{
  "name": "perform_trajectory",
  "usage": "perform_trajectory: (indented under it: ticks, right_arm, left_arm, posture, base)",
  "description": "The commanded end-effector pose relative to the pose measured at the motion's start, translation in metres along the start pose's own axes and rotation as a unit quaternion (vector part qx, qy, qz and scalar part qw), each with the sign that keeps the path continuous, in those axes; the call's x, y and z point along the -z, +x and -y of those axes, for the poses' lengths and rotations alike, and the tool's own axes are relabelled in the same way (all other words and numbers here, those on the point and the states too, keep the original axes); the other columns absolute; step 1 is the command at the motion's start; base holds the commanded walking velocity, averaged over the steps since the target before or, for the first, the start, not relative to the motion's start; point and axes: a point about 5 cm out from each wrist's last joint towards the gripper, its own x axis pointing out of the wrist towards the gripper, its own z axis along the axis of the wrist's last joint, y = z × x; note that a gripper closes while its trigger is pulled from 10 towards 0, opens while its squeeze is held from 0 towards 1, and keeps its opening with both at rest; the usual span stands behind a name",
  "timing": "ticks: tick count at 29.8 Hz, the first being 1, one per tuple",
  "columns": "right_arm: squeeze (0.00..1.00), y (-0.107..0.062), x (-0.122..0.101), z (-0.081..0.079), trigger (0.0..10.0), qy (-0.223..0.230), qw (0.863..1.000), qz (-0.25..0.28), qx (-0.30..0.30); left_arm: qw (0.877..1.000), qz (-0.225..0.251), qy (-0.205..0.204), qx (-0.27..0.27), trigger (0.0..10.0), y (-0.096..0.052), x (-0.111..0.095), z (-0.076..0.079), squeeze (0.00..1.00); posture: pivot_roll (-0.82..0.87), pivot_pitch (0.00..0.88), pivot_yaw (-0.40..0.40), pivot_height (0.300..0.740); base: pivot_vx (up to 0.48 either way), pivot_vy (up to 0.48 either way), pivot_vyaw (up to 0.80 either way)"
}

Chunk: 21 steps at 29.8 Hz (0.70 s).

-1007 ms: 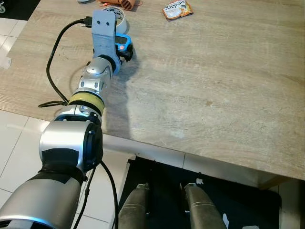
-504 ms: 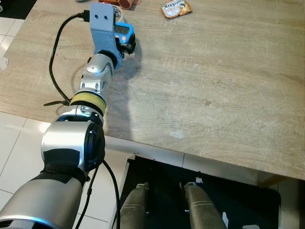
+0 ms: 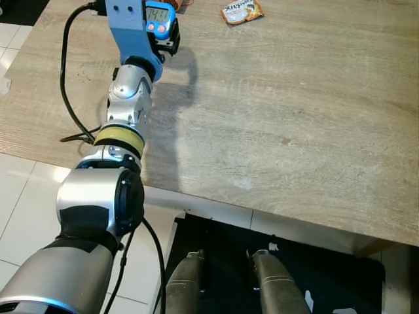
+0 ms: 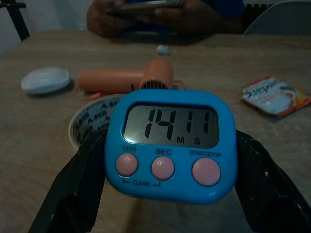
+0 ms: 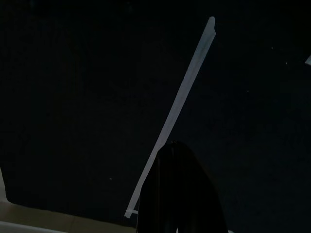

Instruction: Restocking fridge

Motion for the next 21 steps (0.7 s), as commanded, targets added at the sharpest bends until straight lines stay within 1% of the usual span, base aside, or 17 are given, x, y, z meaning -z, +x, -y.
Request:
perform_trajectory:
  ticks: [1,3,4,9,10,14,15,18,21]
  right_arm:
    - [0.00,-0.006,0.021,0.000,10.0,0.007,0.999,-0.035,-0.001]
    - [0.00,-0.007,0.022,0.003,10.0,0.004,0.999,-0.035,0.000]
    - [0.00,-0.007,0.022,0.003,10.0,0.004,0.999,-0.035,0.000]
    - [0.00,-0.010,0.026,0.006,10.0,0.001,0.999,-0.037,0.001]
    - [0.00,-0.011,0.028,0.006,10.0,0.001,0.999,-0.038,0.001]
    - [0.00,-0.012,0.030,0.007,10.0,0.000,0.999,-0.039,0.001]
    - [0.00,-0.014,0.032,0.008,10.0,-0.001,0.999,-0.040,0.001]
    - [0.00,-0.014,0.033,0.008,10.0,-0.002,0.999,-0.040,0.001]
    - [0.00,-0.016,0.034,0.010,10.0,-0.004,0.999,-0.038,0.001]
  left_arm:
    - [1.000,-0.005,0.010,-0.002,8.8,-0.007,0.010,-0.003,0.00]
    - [1.000,-0.005,0.009,-0.008,8.7,-0.010,0.014,-0.008,0.00]
    - [1.000,-0.005,0.009,-0.008,8.7,-0.010,0.014,-0.008,0.00]
    - [1.000,0.002,0.012,-0.021,8.7,-0.013,0.015,-0.017,0.00]
    - [1.000,0.005,0.010,-0.023,8.4,-0.014,0.014,-0.018,0.00]
    - [1.000,0.014,0.006,-0.024,8.5,-0.014,0.012,-0.019,0.00]
    - [0.999,0.025,0.003,-0.022,8.7,-0.013,0.008,-0.019,0.00]
    - [0.999,0.027,0.003,-0.022,8.7,-0.012,0.007,-0.019,0.00]
    - [0.999,0.025,0.008,-0.021,8.9,-0.012,0.007,-0.017,0.00]
  posture:
    - [-0.14,0.467,0.029,0.740]
    - [-0.15,0.470,0.026,0.740]
    - [-0.15,0.470,0.026,0.740]
    - [-0.15,0.477,0.017,0.740]
    - [-0.16,0.480,0.014,0.740]
    - [-0.17,0.488,0.009,0.740]
    - [-0.17,0.498,0.004,0.740]
    - [-0.17,0.498,0.004,0.740]
    - [-0.19,0.516,-0.003,0.740]
  base:
    - [0.000,0.000,0.00]
    - [0.000,0.000,0.00]
    - [0.000,0.000,0.00]
    - [0.000,0.000,0.00]
    - [0.000,0.000,0.00]
    - [0.000,0.000,0.00]
    - [0.000,0.000,0.00]
    - [0.000,0.000,0.00]
    - [0.000,0.000,0.00]
